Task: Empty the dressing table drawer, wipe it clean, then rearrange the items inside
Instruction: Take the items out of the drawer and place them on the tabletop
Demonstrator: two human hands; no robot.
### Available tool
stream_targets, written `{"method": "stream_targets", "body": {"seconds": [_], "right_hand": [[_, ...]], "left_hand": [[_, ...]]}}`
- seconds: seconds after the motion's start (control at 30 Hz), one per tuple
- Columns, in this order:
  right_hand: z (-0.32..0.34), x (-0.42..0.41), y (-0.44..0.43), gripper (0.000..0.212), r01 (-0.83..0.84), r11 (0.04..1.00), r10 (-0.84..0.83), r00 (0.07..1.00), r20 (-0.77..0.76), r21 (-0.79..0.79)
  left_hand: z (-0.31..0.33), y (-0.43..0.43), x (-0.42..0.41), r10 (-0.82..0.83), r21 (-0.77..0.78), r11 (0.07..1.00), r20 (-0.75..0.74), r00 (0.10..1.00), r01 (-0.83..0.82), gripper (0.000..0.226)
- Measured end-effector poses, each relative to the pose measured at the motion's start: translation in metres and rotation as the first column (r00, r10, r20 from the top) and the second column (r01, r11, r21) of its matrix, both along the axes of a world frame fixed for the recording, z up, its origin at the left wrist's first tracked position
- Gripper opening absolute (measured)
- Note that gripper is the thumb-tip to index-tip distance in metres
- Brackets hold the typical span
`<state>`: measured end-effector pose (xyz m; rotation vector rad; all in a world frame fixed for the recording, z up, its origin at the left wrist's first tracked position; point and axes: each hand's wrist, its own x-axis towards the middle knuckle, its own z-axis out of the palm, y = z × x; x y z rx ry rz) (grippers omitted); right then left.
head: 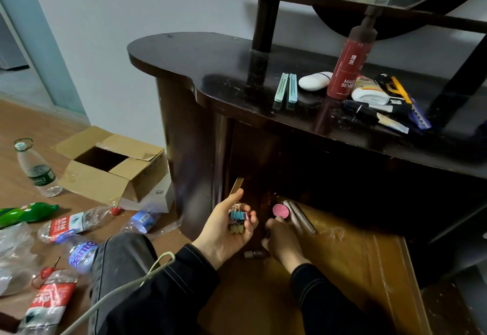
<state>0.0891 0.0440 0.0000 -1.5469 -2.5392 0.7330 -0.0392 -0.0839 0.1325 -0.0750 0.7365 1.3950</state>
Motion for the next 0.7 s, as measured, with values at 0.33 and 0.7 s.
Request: {"method": "stream_targets", "body": {"seconds": [0.33,0.7], "right_hand": [[0.129,0.065,-0.067,0.034,-0.079,0.988,0.135,0.868,-0.478,0.136],[0.336,0.043,-0.032,0.025,-0.021,0.972,0.191,0.644,-0.741,0.232]], "left_hand": [[0.054,-0.015,0.012,0.022,0.188,0.982,-0.285,0.958,0.033,0.034],[0.202,0.043,-0.020,0.509,0.524,0.851,-0.834,-0.213,-0.019,0.038]]}}
